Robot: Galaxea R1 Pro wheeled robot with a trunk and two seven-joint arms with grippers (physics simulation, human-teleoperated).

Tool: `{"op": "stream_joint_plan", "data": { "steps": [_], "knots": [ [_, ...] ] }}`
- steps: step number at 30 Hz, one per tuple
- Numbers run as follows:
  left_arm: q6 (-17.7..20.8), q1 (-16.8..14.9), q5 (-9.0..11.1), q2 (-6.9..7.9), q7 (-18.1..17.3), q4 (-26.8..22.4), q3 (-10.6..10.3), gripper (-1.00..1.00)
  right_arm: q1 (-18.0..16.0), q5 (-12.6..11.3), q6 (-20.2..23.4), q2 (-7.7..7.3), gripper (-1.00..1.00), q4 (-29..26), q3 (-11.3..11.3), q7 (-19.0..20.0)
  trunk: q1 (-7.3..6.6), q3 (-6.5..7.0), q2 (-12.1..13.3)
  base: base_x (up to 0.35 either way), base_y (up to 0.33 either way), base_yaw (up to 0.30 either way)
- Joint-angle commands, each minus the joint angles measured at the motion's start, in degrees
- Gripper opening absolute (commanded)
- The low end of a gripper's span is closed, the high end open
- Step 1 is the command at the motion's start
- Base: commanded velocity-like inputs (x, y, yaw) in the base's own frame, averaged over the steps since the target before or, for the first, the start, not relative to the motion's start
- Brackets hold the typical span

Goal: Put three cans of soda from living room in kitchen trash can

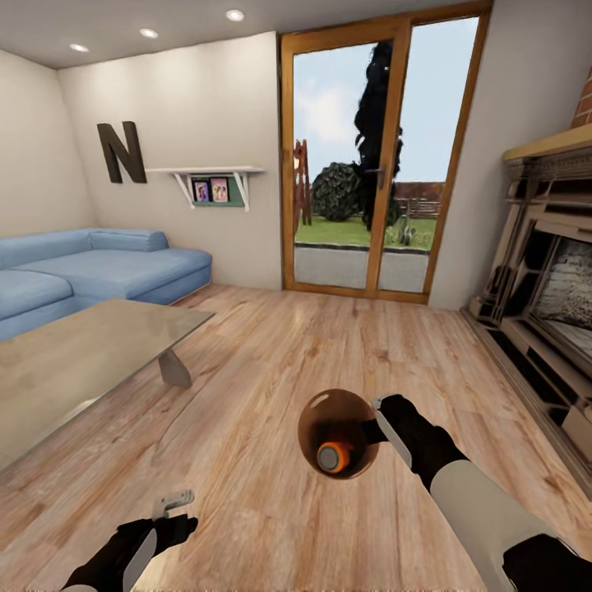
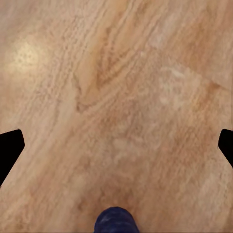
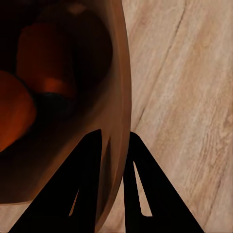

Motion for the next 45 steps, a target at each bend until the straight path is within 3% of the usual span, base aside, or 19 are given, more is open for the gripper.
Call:
{"op": "stream_joint_plan", "data": {
  "steps": [1,9,14,18,24,40,45],
  "knots": [
    [-0.1,0.0,0.0,-0.02,0.0,0.0,-0.2,1.0,-0.1,0.0,0.2,0.06,-1.0,-0.2,-0.1,0.1,0.01,-0.22,0.0,0.0,0.0,0.0],
    [-0.3,0.1,0.0,-0.29,0.0,0.0,-0.5,1.0,-0.8,0.3,0.9,-0.01,-1.0,-0.8,-0.1,0.1,0.22,-1.99,-0.1,0.0,0.0,0.0],
    [-0.4,0.2,-0.1,-1.48,0.0,0.0,-0.7,1.0,-4.2,0.1,2.4,-0.59,-1.0,-0.9,-0.2,0.0,0.35,-3.1,-0.2,0.0,0.0,0.0],
    [-0.4,0.2,0.0,-1.96,0.1,0.0,-2.5,1.0,-8.7,0.1,7.9,-0.8,-1.0,-0.9,-0.3,-0.1,0.45,-3.98,-0.3,0.0,0.0,0.0],
    [-0.5,0.2,-0.1,-2.56,0.1,0.0,-2.9,1.0,-12.3,0.2,9.2,-1.18,-1.0,-0.8,-0.3,-0.2,0.61,-5.31,-0.3,0.0,0.0,0.0],
    [-0.5,0.2,0.1,-2.7,0.1,0.0,-3.1,1.0,-19.5,0.3,9.2,-1.28,-1.0,-0.8,-0.3,-0.2,1.02,-8.86,-0.5,0.0,0.0,0.0],
    [-0.5,0.2,0.1,-2.7,0.1,0.0,-3.1,1.0,-19.8,0.4,9.2,-1.33,-1.0,-0.8,-0.3,-0.2,1.15,-9.97,-0.6,0.0,0.0,0.0]
  ]
}}
